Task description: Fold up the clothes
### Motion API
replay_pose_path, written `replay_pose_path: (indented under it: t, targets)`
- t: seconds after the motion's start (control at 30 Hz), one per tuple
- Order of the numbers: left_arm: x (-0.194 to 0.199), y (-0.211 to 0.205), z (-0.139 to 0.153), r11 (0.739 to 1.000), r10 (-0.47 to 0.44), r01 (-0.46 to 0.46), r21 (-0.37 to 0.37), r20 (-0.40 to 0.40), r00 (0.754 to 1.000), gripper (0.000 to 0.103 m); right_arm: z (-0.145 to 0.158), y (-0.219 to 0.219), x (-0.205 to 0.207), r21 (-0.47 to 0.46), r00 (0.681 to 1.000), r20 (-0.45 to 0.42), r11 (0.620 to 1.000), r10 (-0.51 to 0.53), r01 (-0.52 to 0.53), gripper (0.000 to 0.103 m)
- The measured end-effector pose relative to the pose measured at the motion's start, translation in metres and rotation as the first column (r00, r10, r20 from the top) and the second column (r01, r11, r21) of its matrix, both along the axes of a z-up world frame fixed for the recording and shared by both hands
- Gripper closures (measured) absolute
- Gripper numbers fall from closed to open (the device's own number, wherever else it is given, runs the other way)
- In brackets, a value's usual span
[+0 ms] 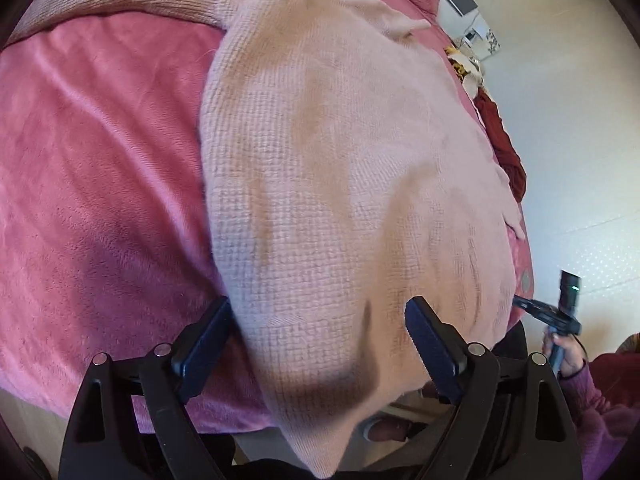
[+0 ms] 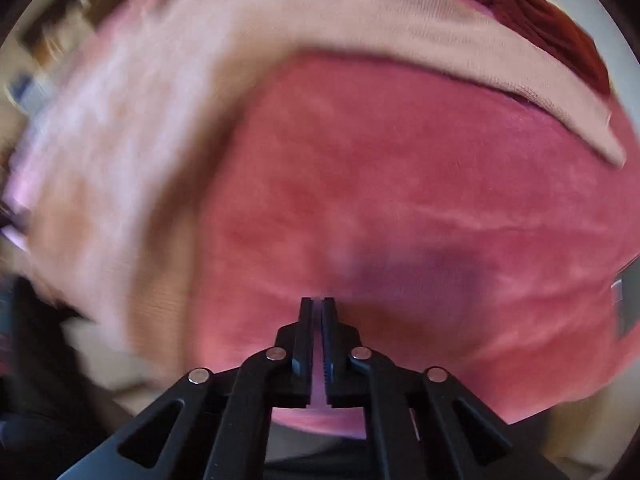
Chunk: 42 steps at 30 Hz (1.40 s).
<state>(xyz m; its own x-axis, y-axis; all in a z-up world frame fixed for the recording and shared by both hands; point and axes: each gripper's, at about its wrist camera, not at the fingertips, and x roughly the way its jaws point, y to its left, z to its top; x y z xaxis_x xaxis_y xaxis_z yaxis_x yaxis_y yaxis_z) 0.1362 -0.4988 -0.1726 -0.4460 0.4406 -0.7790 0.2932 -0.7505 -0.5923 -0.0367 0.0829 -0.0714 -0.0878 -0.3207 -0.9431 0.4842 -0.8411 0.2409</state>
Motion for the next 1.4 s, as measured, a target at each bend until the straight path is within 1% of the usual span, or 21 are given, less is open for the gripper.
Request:
replay_pose_path:
  t: [0.03, 0.1, 0.2, 0.27, 0.33, 0.37, 0.4, 0.57, 0.67, 0.7, 0.77, 0.83, 0.87, 1.0, 1.1, 1.17, 1.23, 1.27, 1.3, 1.33, 1.4]
  targets:
    - [0.001, -0.003, -0.001, 1.0, 0.017, -0.017, 0.008, -0.002, 1.0, 0.015, 0.007, -0.006, 0.005, -0.059, 1.0, 0.003, 0.998, 0.007, -0.006, 0.077]
    - [0.001, -0.005, -0.001, 0.999, 0.037, -0.037, 0.009, -0.006, 0.999, 0.015, 0.012, -0.034, 0.015, -0.08, 0.998, -0.001, 0.995, 0.059, -0.059, 0.074]
    - [-0.004, -0.002, 0.005, 0.998, 0.054, -0.054, -0.011, -0.026, 0.998, 0.015, -0.003, -0.088, 0.028, 0.016, 0.985, -0.019, 0.985, 0.17, -0.169, 0.071]
    - [-0.002, -0.004, 0.008, 0.997, 0.073, -0.073, -0.009, -0.04, 0.997, 0.015, -0.025, -0.117, 0.031, 0.121, 0.977, -0.046, 0.972, 0.207, -0.2, 0.071]
    - [0.001, -0.006, 0.009, 0.995, 0.098, -0.098, 0.001, -0.043, 0.994, 0.015, -0.038, -0.131, 0.034, 0.166, 0.972, -0.082, 0.964, 0.221, -0.205, 0.077]
    - [0.003, -0.007, 0.01, 0.994, 0.107, -0.107, 0.007, -0.043, 0.993, 0.015, -0.036, -0.129, 0.034, 0.152, 0.971, -0.099, 0.968, 0.217, -0.201, 0.09]
    - [0.005, -0.007, 0.011, 0.994, 0.112, -0.112, 0.011, -0.045, 0.993, 0.015, -0.034, -0.125, 0.034, 0.142, 0.971, -0.099, 0.969, 0.219, -0.204, 0.095]
    - [-0.01, 0.009, 0.018, 0.997, 0.08, -0.081, -0.011, -0.059, 0.995, 0.015, -0.01, -0.071, 0.024, 0.144, 0.984, -0.122, 0.984, 0.126, -0.108, 0.097]
    - [-0.01, 0.014, 0.012, 0.997, 0.038, -0.039, -0.071, -0.013, 0.999, 0.015, -0.015, -0.045, 0.011, 0.108, 0.997, -0.072, 0.994, 0.028, -0.021, 0.097]
    - [-0.01, 0.015, 0.009, 0.996, 0.027, -0.027, -0.084, -0.001, 1.0, 0.015, -0.025, -0.044, 0.008, 0.088, 1.0, -0.025, 0.996, 0.008, -0.005, 0.096]
    - [-0.007, 0.015, 0.007, 0.996, 0.011, -0.011, -0.084, 0.006, 1.0, 0.015, -0.041, -0.049, 0.004, -0.024, 0.995, 0.101, 1.0, -0.014, 0.016, 0.094]
    - [-0.006, 0.016, 0.007, 0.997, 0.0, 0.001, -0.076, 0.01, 1.0, 0.015, -0.044, -0.055, 0.005, -0.112, 0.99, 0.141, 0.993, -0.02, 0.036, 0.083]
    - [-0.007, 0.019, 0.006, 0.997, -0.012, 0.013, -0.072, 0.017, 1.0, 0.015, -0.044, -0.058, 0.007, -0.115, 0.99, 0.141, 0.993, -0.017, 0.033, 0.079]
    - [-0.014, 0.03, 0.001, 0.996, -0.06, 0.063, -0.056, 0.047, 0.997, 0.011, -0.043, -0.067, 0.013, -0.087, 0.992, 0.124, 0.996, 0.001, 0.009, 0.079]
    - [-0.022, 0.04, -0.001, 0.997, -0.069, 0.071, -0.042, 0.057, 0.996, 0.0, -0.045, -0.078, 0.014, -0.089, 0.992, 0.127, 0.996, -0.003, 0.015, 0.075]
    - [-0.031, 0.048, -0.002, 0.994, -0.064, 0.072, -0.079, 0.092, 0.994, 0.0, -0.051, -0.088, 0.012, -0.084, 0.99, 0.141, 0.996, -0.016, 0.029, 0.074]
    - [-0.037, 0.057, 0.001, 0.983, -0.108, 0.126, -0.134, 0.132, 0.985, 0.001, -0.058, -0.1, 0.009, -0.056, 0.99, 0.137, 0.998, -0.033, 0.041, 0.078]
    - [-0.038, 0.06, 0.004, 0.975, -0.128, 0.152, -0.163, 0.151, 0.98, 0.006, -0.058, -0.105, 0.008, -0.045, 0.991, 0.13, 0.998, -0.032, 0.038, 0.088]
    - [-0.036, 0.06, 0.01, 0.965, -0.145, 0.177, -0.194, 0.167, 0.975, 0.035, -0.055, -0.109, 0.008, -0.037, 0.992, 0.123, 0.999, -0.014, 0.019, 0.093]
    - [-0.033, 0.057, 0.016, 0.961, -0.146, 0.182, -0.207, 0.18, 0.973, 0.069, -0.047, -0.112, 0.009, -0.028, 0.994, 0.11, 1.0, 0.012, -0.009, 0.094]
    - [-0.02, 0.042, 0.025, 0.974, -0.107, 0.142, -0.177, 0.194, 0.975, 0.072, -0.029, -0.113, 0.014, -0.015, 0.995, 0.08, 0.999, 0.053, -0.052, 0.096]
